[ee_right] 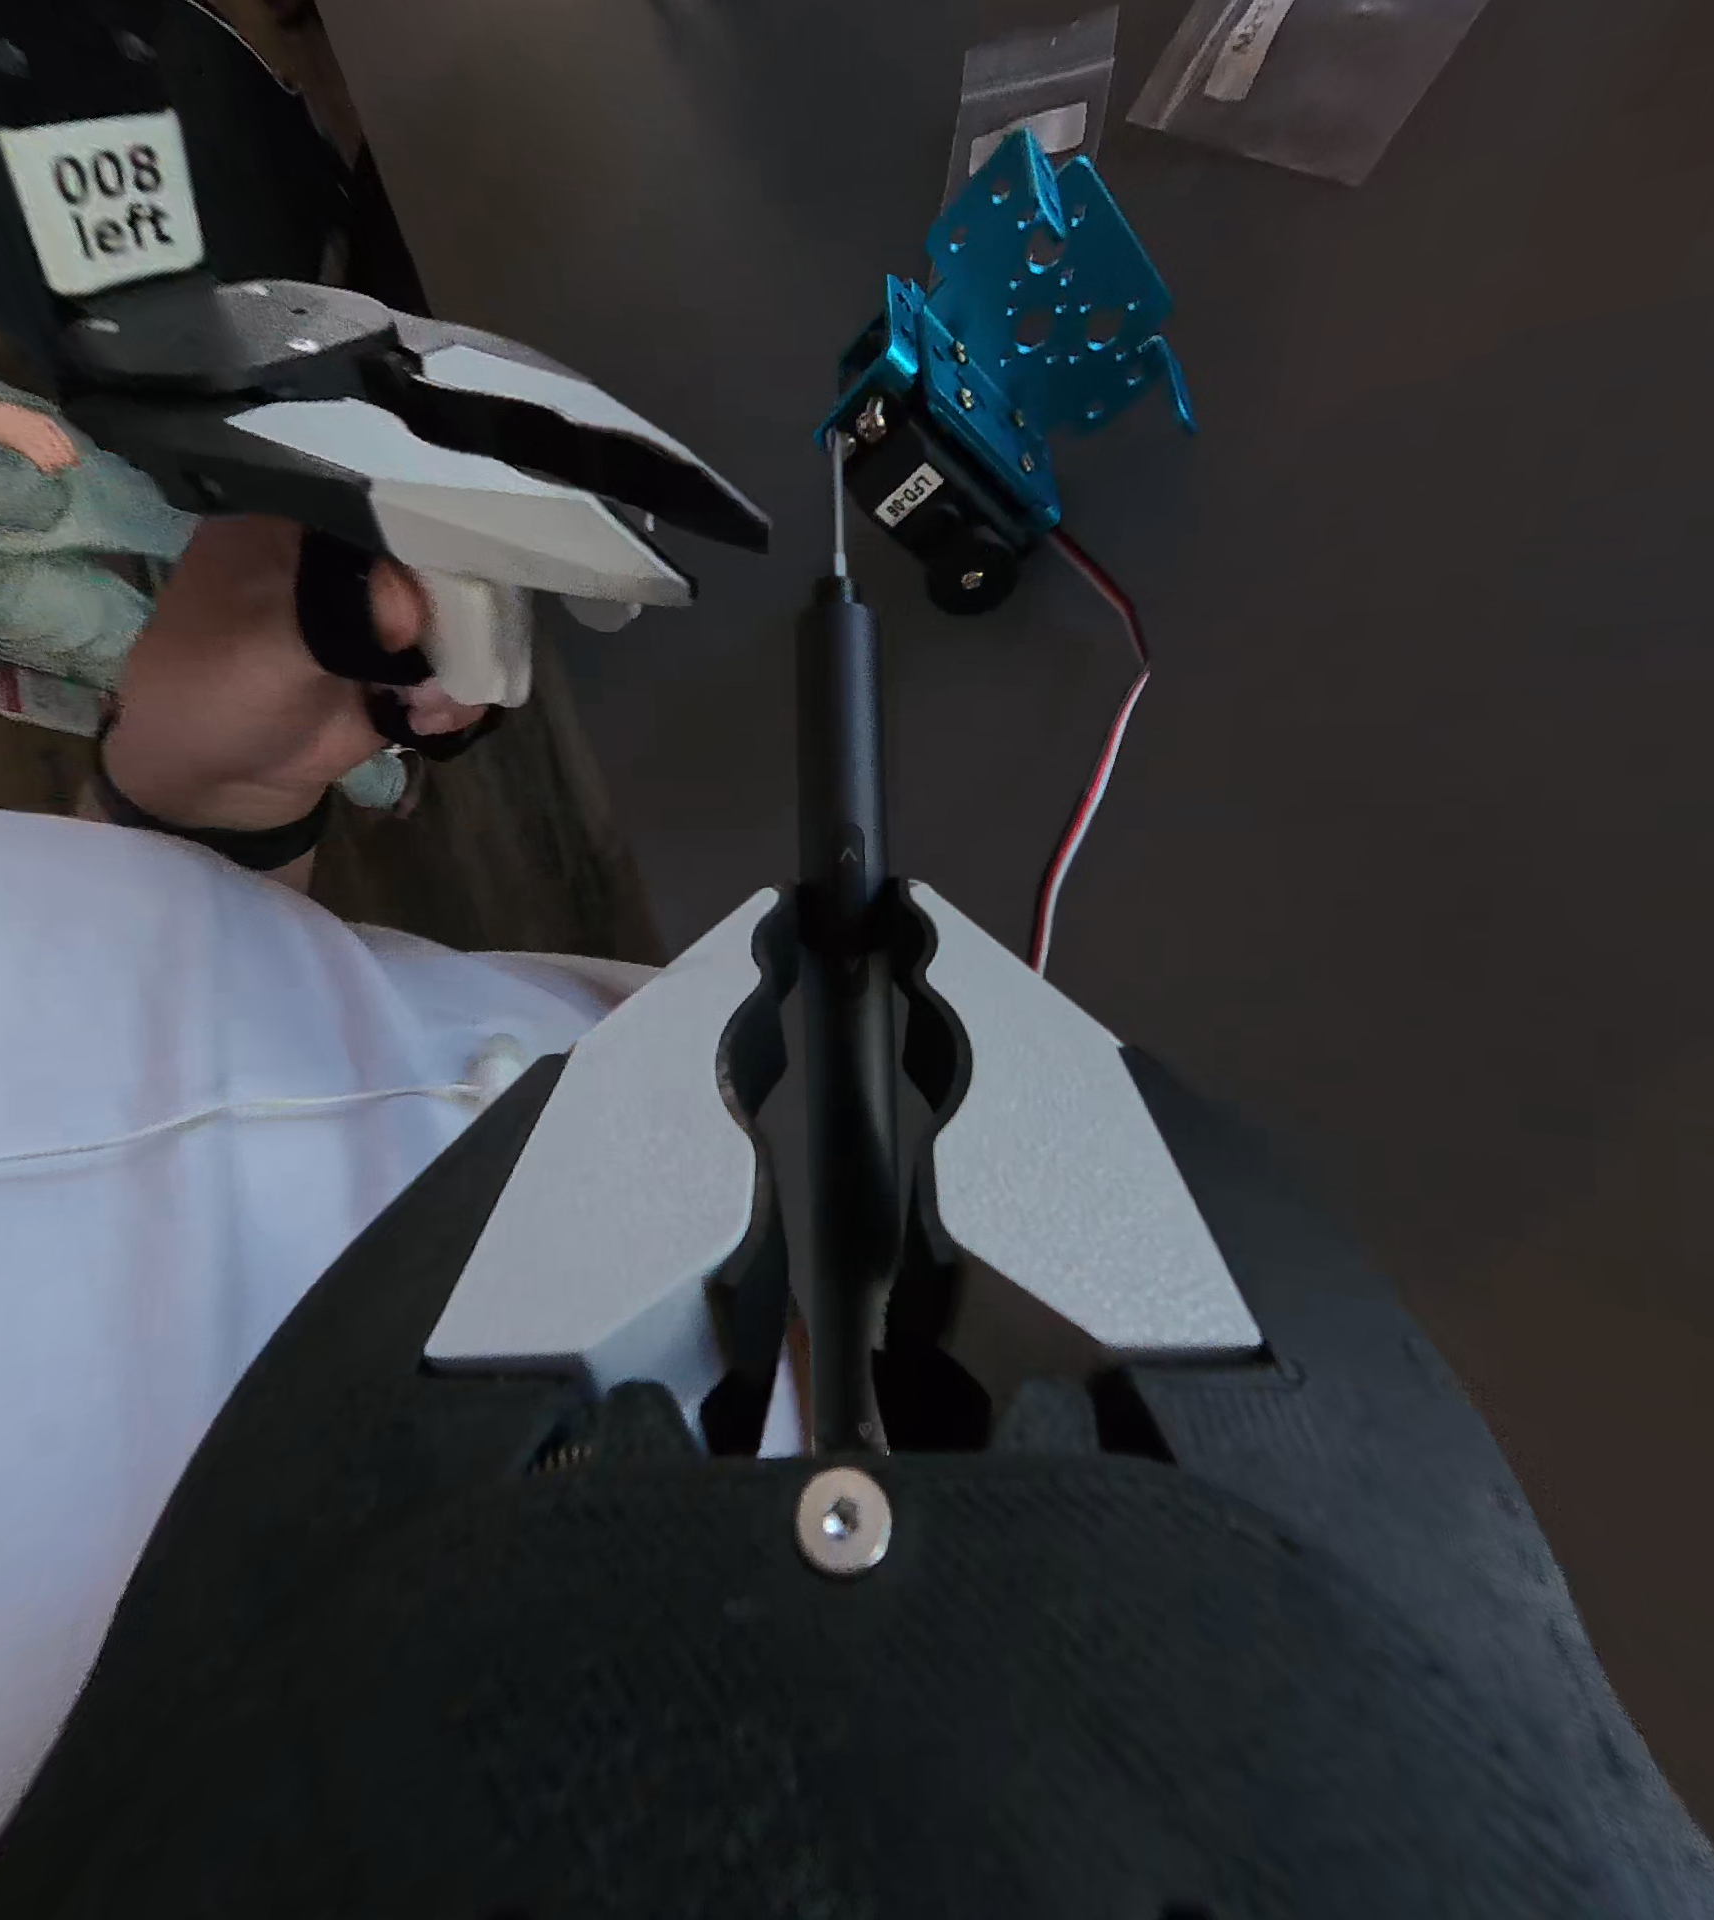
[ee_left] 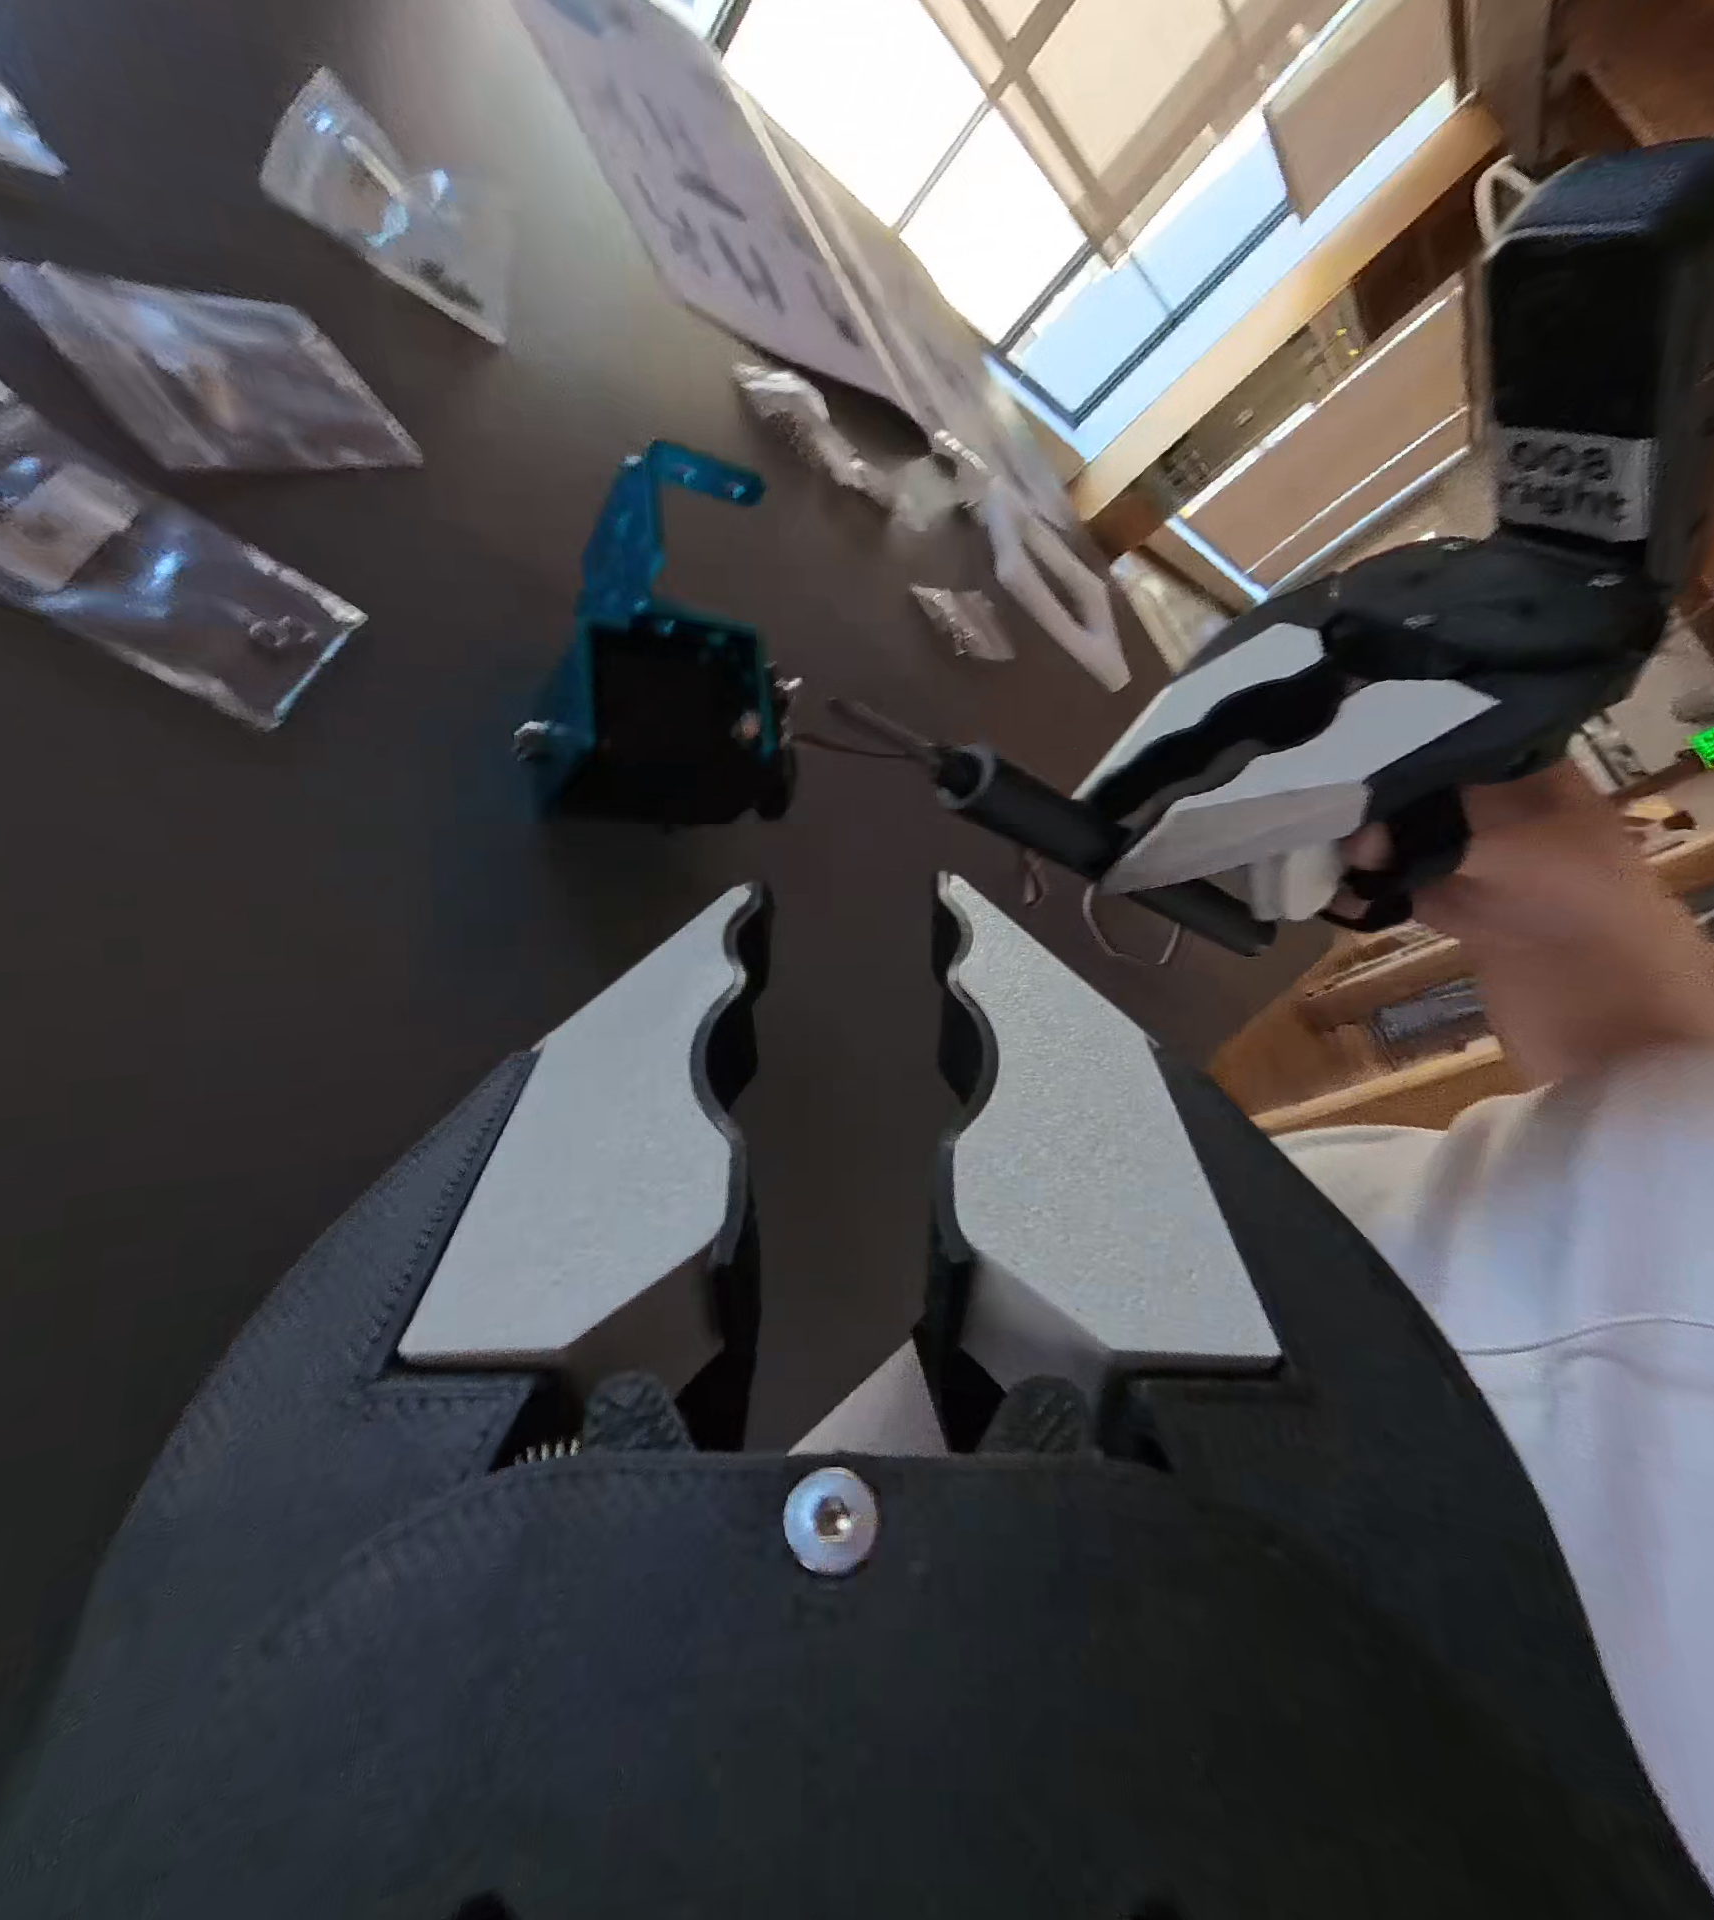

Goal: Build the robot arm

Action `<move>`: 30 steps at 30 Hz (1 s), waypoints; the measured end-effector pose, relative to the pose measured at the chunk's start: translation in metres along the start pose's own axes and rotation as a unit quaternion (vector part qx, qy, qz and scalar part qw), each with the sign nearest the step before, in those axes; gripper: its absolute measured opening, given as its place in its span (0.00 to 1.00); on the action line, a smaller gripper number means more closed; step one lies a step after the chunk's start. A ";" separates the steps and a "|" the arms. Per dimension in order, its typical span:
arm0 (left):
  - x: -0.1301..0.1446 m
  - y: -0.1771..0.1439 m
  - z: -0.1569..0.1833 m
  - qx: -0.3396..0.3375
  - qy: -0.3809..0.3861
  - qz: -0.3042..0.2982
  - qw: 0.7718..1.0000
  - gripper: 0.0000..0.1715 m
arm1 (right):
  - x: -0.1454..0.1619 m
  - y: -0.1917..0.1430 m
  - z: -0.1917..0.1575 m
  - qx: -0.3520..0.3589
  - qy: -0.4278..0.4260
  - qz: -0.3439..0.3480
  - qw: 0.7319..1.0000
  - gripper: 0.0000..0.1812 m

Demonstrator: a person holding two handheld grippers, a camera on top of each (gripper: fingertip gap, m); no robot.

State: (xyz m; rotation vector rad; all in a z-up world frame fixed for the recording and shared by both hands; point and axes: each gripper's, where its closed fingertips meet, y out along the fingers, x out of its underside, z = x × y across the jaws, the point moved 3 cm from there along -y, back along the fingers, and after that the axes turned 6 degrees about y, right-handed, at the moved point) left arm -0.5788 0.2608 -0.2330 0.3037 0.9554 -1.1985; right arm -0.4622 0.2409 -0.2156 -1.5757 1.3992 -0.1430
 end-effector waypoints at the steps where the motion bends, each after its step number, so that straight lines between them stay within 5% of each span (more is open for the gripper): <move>1: 0.001 -0.001 -0.003 -0.002 -0.006 0.001 1.000 0.18 | 0.001 0.000 -0.002 -0.008 0.014 -0.001 1.000 0.09; 17: 0.004 0.023 0.016 0.149 -0.201 0.068 0.966 0.16 | 0.004 0.002 -0.012 -0.043 0.035 -0.030 0.998 0.09; 23: 0.007 0.032 0.030 0.186 -0.234 0.071 0.952 0.19 | 0.010 0.007 -0.007 0.025 -0.063 -0.045 0.997 0.09; 30: 0.010 0.037 0.036 0.207 -0.263 0.095 0.938 0.10 | 0.012 0.008 -0.012 0.041 -0.182 -0.037 0.982 0.09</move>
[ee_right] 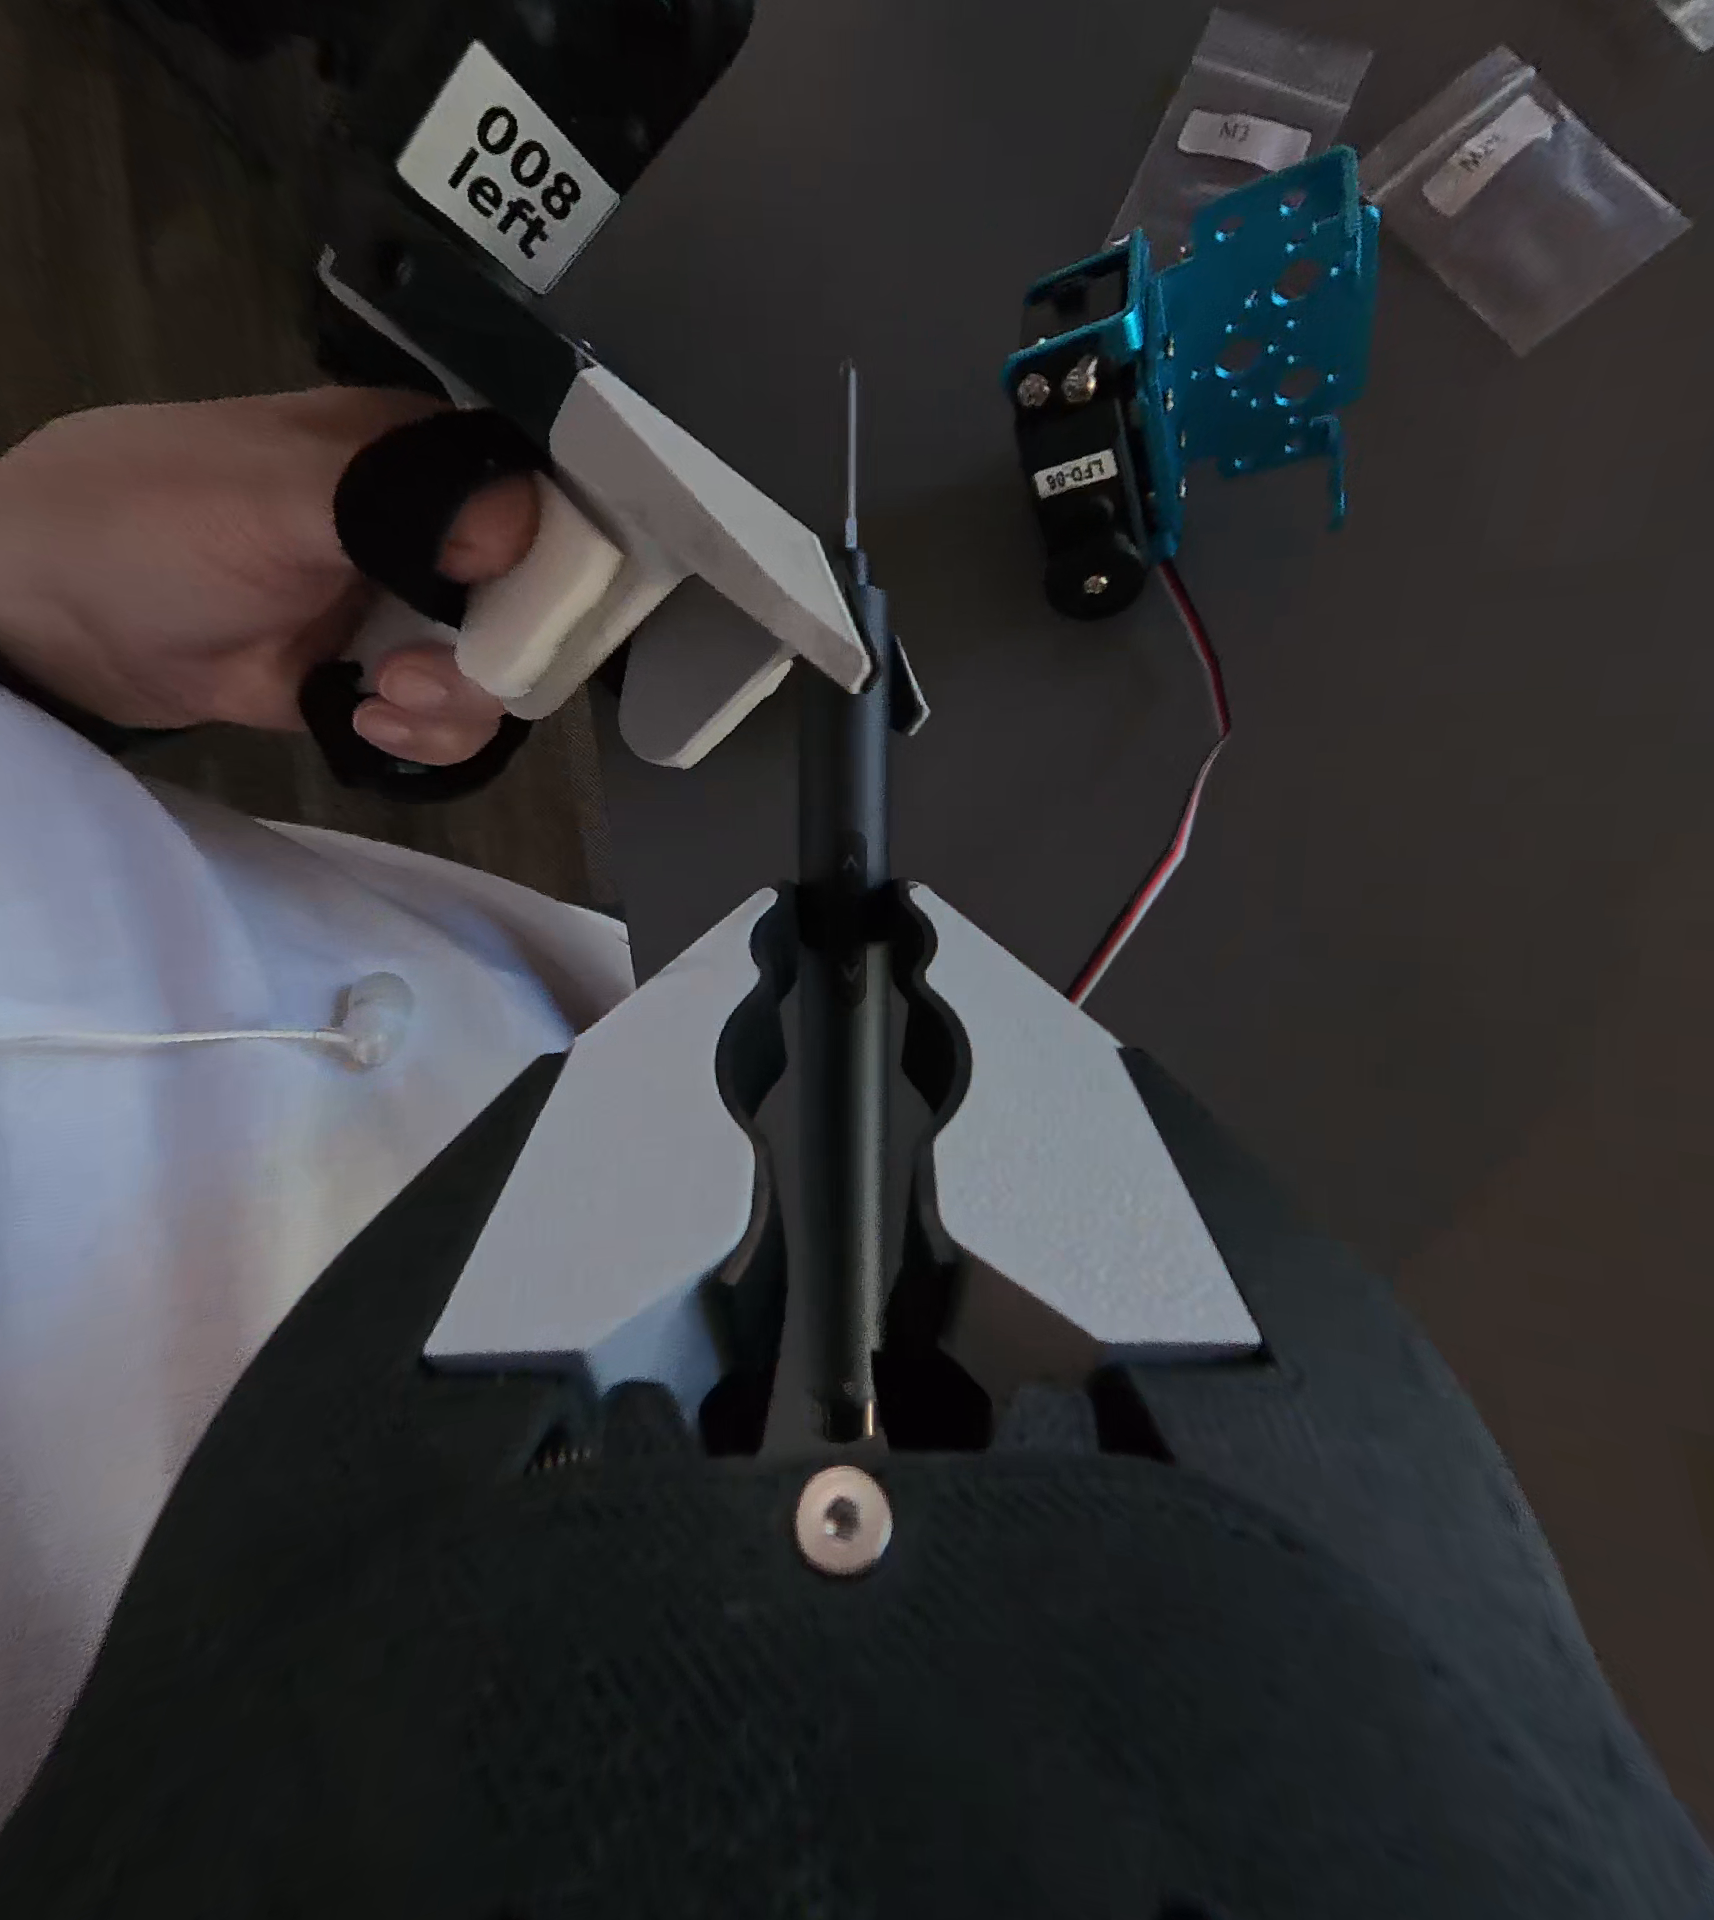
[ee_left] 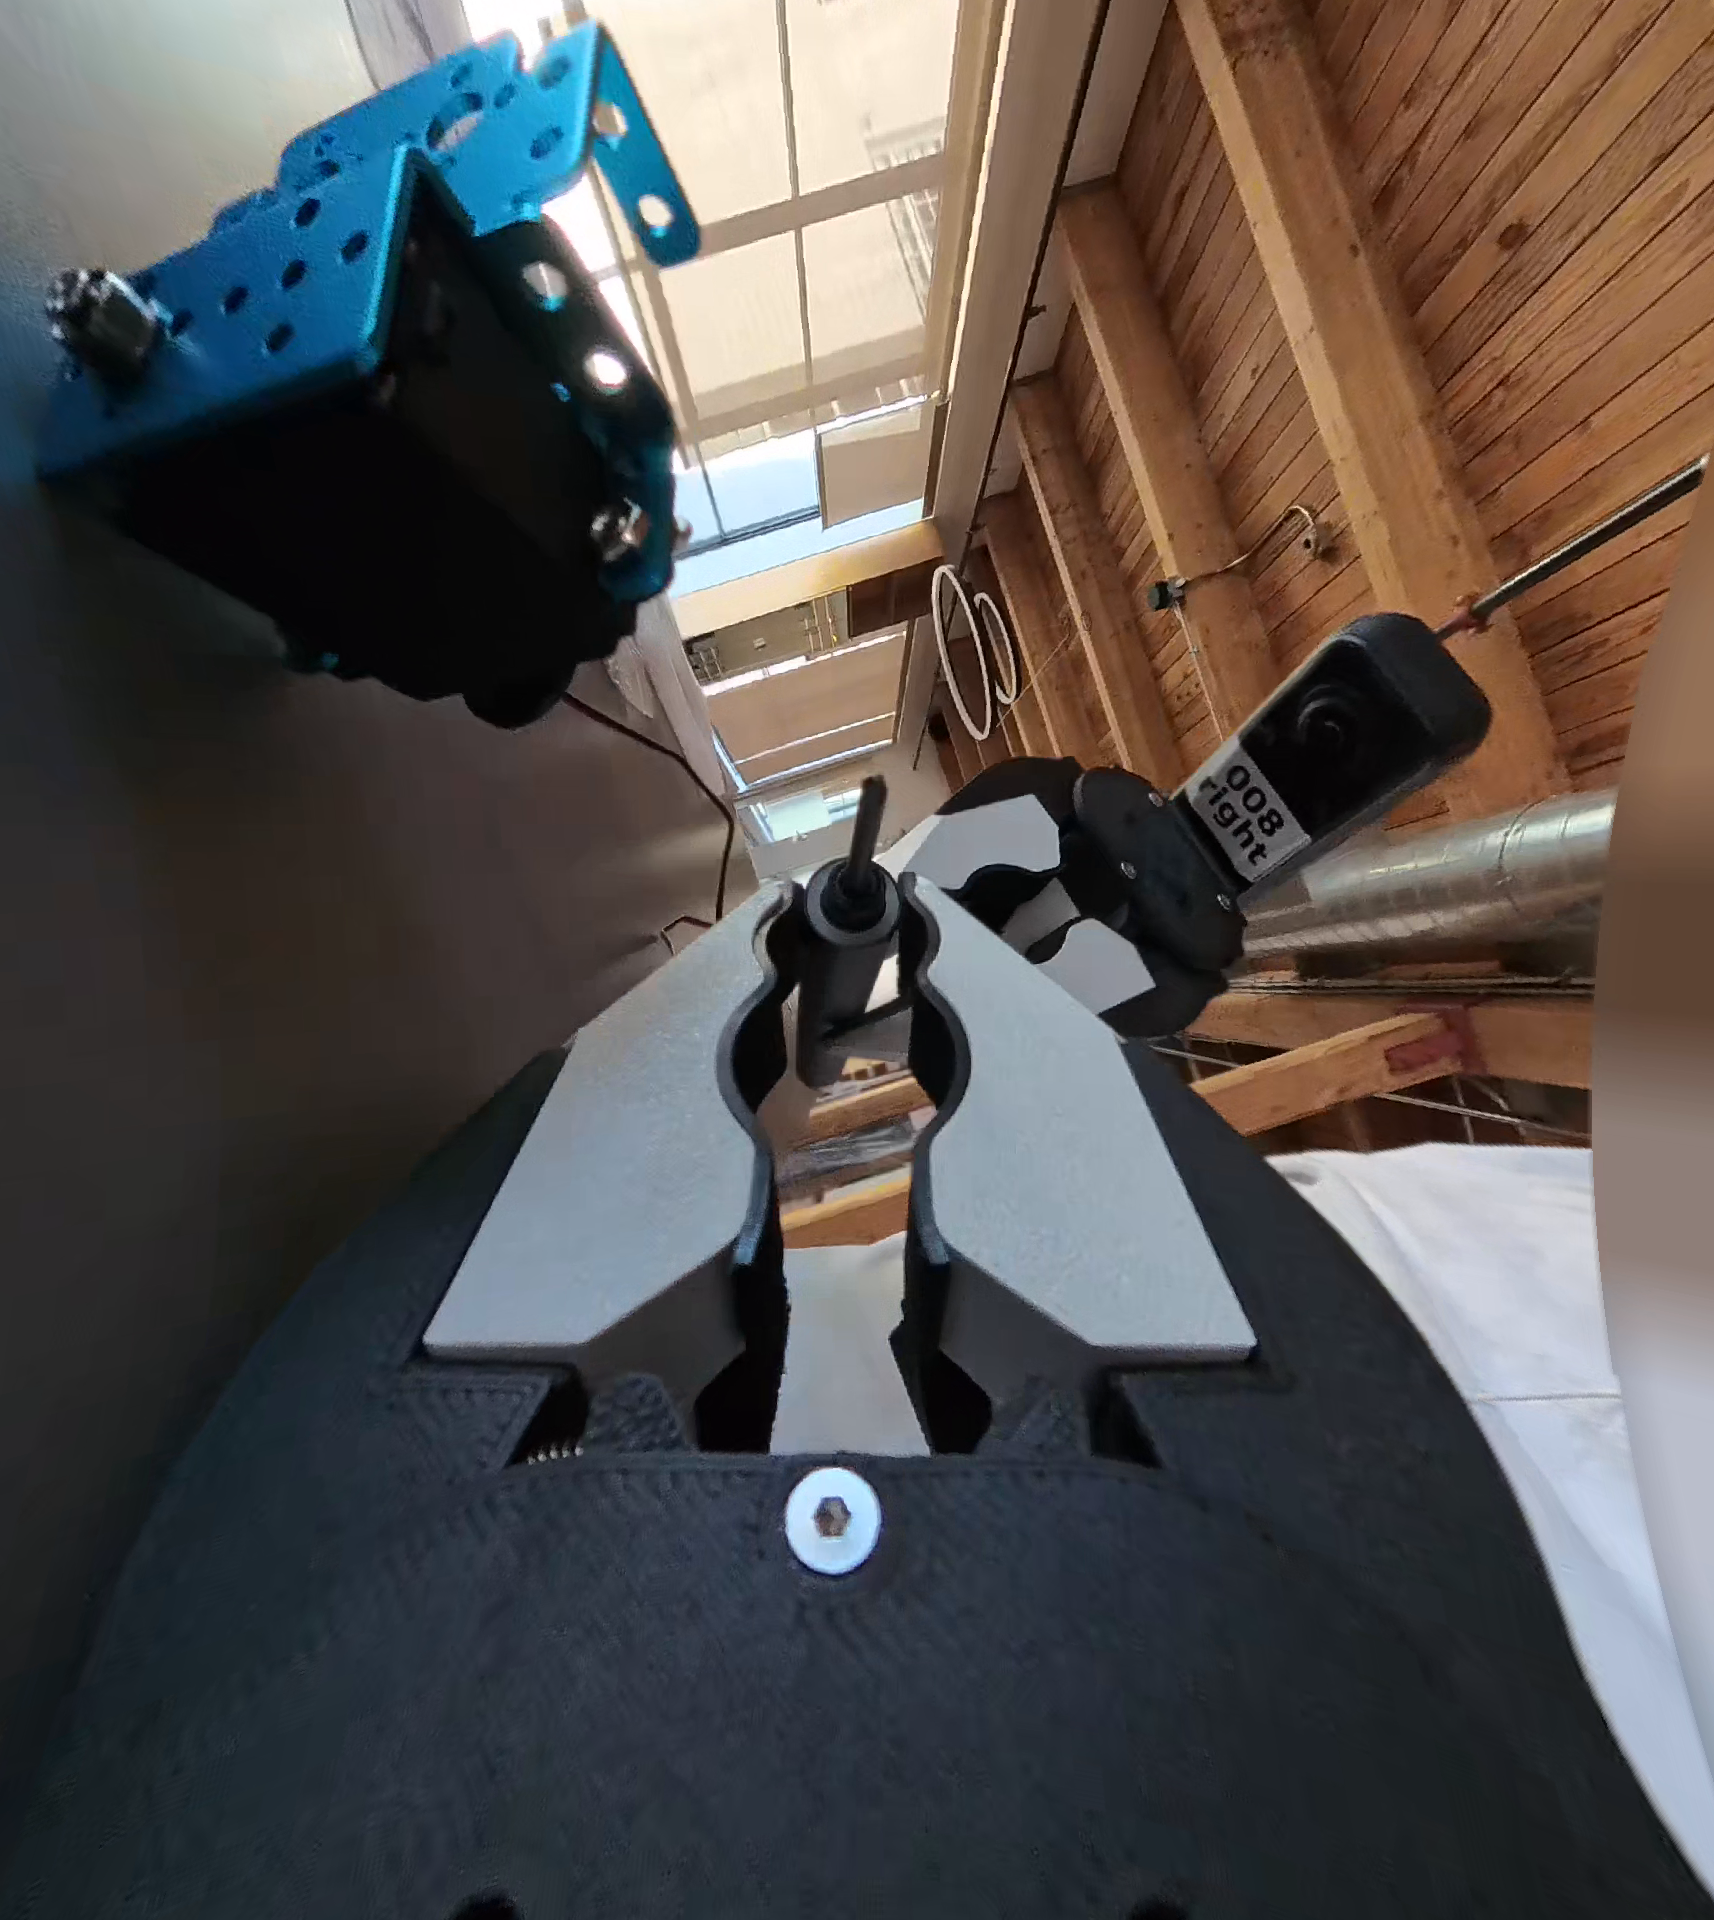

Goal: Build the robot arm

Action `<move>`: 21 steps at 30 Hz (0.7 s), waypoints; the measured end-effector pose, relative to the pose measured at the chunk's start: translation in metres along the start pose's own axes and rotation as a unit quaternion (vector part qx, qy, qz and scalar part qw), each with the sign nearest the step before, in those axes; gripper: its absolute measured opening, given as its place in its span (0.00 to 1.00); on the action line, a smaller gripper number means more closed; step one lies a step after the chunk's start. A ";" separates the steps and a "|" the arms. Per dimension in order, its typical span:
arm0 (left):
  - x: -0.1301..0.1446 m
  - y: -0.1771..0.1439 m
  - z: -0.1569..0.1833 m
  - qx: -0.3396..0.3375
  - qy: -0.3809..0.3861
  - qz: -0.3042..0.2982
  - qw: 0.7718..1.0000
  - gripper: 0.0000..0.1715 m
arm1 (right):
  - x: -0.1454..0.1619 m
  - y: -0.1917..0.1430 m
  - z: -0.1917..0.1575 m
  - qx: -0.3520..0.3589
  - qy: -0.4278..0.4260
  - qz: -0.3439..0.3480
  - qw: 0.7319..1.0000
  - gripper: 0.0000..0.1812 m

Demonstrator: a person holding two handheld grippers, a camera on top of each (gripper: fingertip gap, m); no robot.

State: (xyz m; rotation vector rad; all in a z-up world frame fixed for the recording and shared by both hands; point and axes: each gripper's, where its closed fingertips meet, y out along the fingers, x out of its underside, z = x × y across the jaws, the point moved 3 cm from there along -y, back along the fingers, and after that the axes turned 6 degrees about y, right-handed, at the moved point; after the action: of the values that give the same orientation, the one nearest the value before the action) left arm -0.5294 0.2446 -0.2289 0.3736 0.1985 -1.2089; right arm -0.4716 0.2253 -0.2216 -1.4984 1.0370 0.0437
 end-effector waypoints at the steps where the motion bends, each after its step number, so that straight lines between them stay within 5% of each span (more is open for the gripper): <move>1: -0.001 0.000 0.001 0.001 0.002 0.005 1.000 0.10 | -0.001 -0.001 0.001 -0.013 0.004 0.009 1.000 0.10; 7: -0.002 0.005 0.013 0.033 -0.012 0.050 0.998 0.10 | -0.007 -0.025 0.010 -0.244 0.099 0.060 0.963 0.22; 16: -0.002 0.016 0.033 0.028 0.018 0.109 0.993 0.10 | -0.002 -0.040 0.012 -0.555 0.283 -0.057 0.780 0.19; 21: -0.002 0.018 0.041 0.004 0.036 0.136 0.990 0.10 | 0.009 -0.034 0.001 -0.557 0.227 -0.116 0.790 0.14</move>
State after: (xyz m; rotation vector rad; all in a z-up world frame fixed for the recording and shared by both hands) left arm -0.5154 0.2360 -0.1871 0.4357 0.1980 -0.9292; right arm -0.4455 0.2161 -0.2005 -2.8225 1.2649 0.1454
